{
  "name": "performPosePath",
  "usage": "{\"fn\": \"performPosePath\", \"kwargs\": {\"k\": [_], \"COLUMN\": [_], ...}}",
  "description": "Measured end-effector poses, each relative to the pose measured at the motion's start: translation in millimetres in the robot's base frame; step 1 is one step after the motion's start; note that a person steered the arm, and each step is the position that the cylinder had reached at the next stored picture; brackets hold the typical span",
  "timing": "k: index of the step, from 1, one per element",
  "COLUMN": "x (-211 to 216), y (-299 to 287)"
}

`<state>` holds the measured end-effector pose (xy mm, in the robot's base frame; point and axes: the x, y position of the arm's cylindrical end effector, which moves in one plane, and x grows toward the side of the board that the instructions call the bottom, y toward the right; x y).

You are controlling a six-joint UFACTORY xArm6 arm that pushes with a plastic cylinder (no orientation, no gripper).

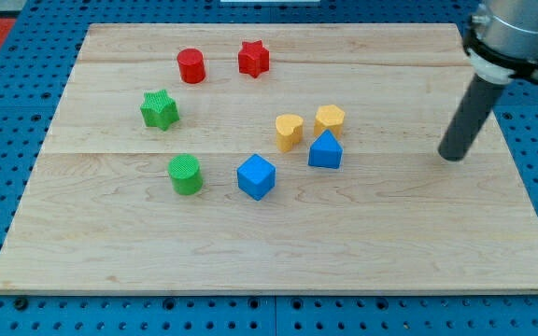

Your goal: Push the yellow hexagon into the yellow heart

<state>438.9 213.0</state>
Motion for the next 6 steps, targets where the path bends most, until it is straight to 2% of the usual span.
{"fn": "performPosePath", "kwargs": {"k": [2, 6], "x": [-51, -45], "y": [-19, -195]}}
